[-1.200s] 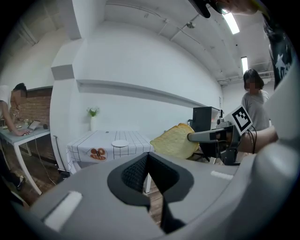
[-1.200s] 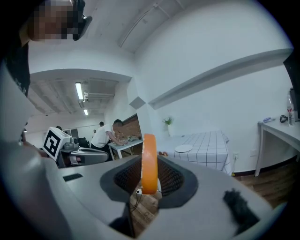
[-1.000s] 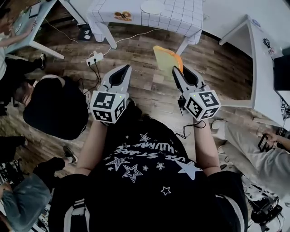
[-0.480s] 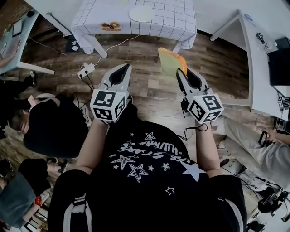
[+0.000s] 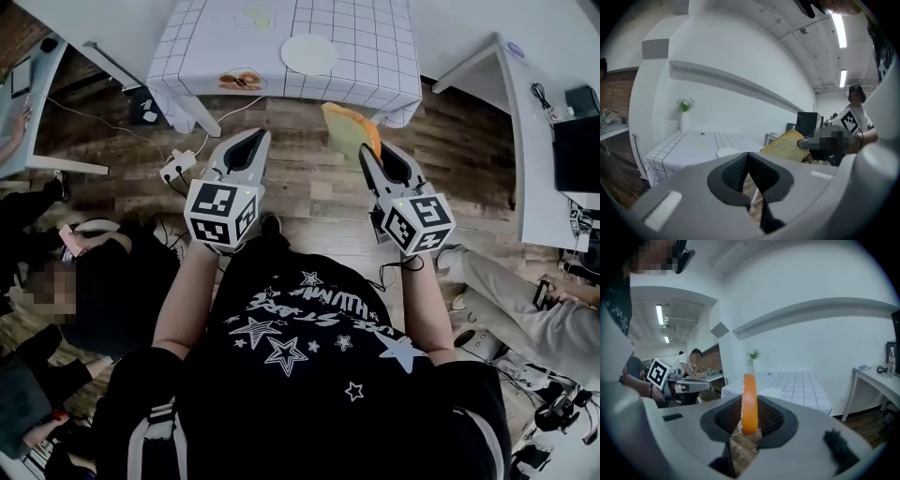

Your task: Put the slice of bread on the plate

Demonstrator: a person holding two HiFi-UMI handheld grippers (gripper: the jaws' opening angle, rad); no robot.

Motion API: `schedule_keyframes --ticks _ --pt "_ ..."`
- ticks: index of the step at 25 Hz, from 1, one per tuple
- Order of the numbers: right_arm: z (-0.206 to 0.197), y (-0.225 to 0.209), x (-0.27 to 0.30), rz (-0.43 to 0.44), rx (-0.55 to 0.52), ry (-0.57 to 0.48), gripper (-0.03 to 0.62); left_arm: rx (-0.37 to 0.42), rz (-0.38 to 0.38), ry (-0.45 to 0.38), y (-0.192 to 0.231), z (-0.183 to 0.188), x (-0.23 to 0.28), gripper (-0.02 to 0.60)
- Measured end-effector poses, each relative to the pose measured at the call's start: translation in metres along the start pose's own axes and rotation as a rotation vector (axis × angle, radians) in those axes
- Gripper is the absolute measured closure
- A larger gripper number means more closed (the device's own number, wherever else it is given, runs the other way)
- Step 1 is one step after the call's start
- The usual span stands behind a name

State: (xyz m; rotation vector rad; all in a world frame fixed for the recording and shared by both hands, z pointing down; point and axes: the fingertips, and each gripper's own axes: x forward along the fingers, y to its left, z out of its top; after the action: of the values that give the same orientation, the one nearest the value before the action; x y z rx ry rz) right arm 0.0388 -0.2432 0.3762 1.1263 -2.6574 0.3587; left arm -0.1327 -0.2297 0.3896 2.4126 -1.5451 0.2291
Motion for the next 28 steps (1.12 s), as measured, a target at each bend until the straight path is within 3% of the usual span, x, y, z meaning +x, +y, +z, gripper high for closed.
schedule_keyframes --ticks 7,10,14,20,25,28 --pt "0.016 -0.005 0.053 -0.083 -0.007 0.010 0.496 -0.011 -0.031 0.001 0.055 0.004 0.014 0.572" --pt "0.020 -0.002 0.070 -0.100 -0.024 0.024 0.496 0.026 -0.054 0.005 0.066 0.004 0.022 0.572" --pt "0.015 -0.004 0.083 -0.110 -0.064 0.069 0.496 -0.005 -0.068 0.006 0.074 0.000 0.032 0.572" --pt "0.020 -0.029 0.112 -0.097 -0.043 0.065 0.496 -0.016 -0.031 0.019 0.089 -0.003 0.048 0.572" --pt "0.035 -0.051 0.154 -0.059 -0.099 0.049 0.496 0.001 0.039 0.012 0.118 0.012 0.068 0.572" --pt "0.039 -0.065 0.177 -0.048 -0.198 0.075 0.496 0.007 0.068 0.012 0.130 0.024 0.086 0.572"
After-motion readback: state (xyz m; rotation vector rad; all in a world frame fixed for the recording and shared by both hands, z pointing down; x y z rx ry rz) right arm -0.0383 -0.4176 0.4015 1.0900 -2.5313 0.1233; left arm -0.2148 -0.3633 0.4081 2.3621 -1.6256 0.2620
